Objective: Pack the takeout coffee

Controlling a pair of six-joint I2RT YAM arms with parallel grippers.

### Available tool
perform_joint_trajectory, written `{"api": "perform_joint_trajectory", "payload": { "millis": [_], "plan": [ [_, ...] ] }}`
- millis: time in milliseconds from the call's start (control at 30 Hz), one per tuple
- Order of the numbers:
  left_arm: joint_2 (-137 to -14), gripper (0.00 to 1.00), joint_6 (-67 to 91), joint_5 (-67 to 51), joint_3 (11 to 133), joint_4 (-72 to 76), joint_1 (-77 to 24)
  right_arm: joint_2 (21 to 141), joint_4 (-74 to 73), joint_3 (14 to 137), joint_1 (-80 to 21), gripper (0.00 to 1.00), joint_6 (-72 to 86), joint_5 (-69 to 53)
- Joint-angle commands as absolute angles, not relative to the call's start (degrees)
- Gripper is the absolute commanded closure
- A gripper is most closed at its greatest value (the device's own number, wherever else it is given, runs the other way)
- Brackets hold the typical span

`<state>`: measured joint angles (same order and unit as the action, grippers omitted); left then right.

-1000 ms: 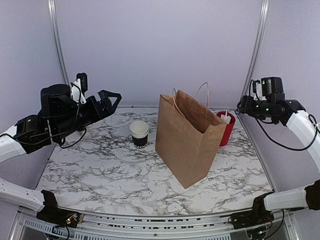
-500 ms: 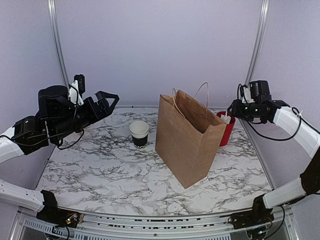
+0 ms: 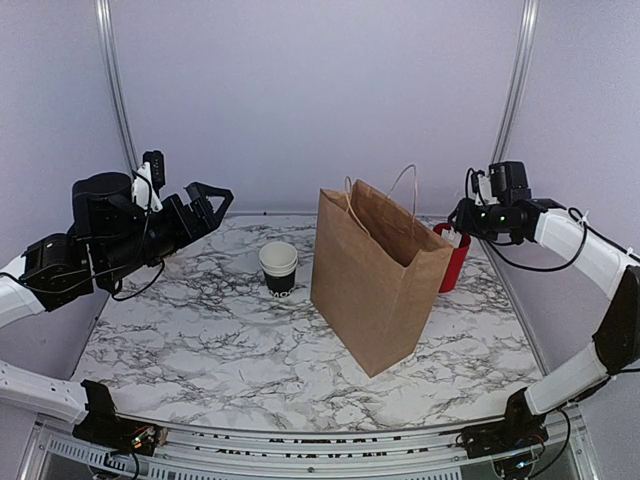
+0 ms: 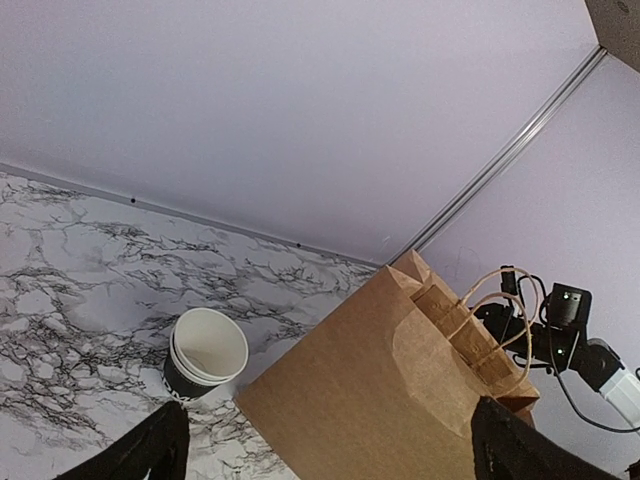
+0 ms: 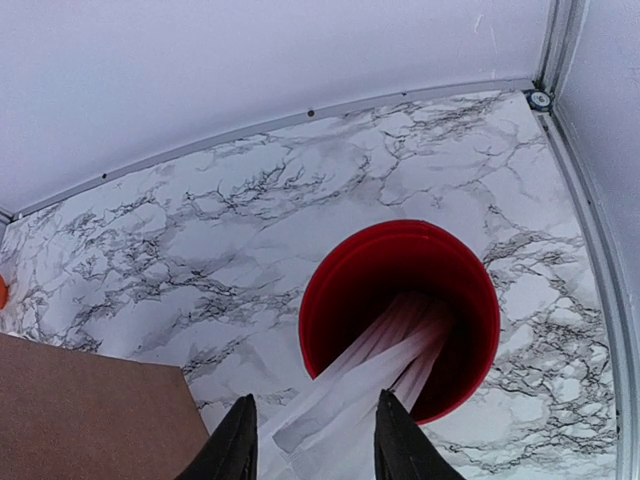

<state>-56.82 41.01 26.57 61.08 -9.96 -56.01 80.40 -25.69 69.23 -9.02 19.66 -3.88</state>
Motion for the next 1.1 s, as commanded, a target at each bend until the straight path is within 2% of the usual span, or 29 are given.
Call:
{"api": "perform_joint_trajectory", "payload": {
  "millis": [0,367,733,1067],
  "plan": [
    [-56.37,0.01,41.48,27.77,61.08,-11.22,-55.72,81.09,-24.12,72.15,-8.88,0.63,19.04,-4.14],
    [-56.62,0.01,41.48,27.77,61.10,-11.23,-55.59,82.55,-24.62,73.71,-11.21,0.72,18.54,-1.21],
    [-55.35,0.01,41.57,28.29,60.25,-11.19,-55.52,84.58,-28.06,76.56,-14.85,0.76,17.52,7.99],
    [-55.24,0.01,41.75,28.17,60.05,-11.23,-55.43,85.47,-29.86,77.74,-16.34,0.79,16.84,11.66]
  ]
}}
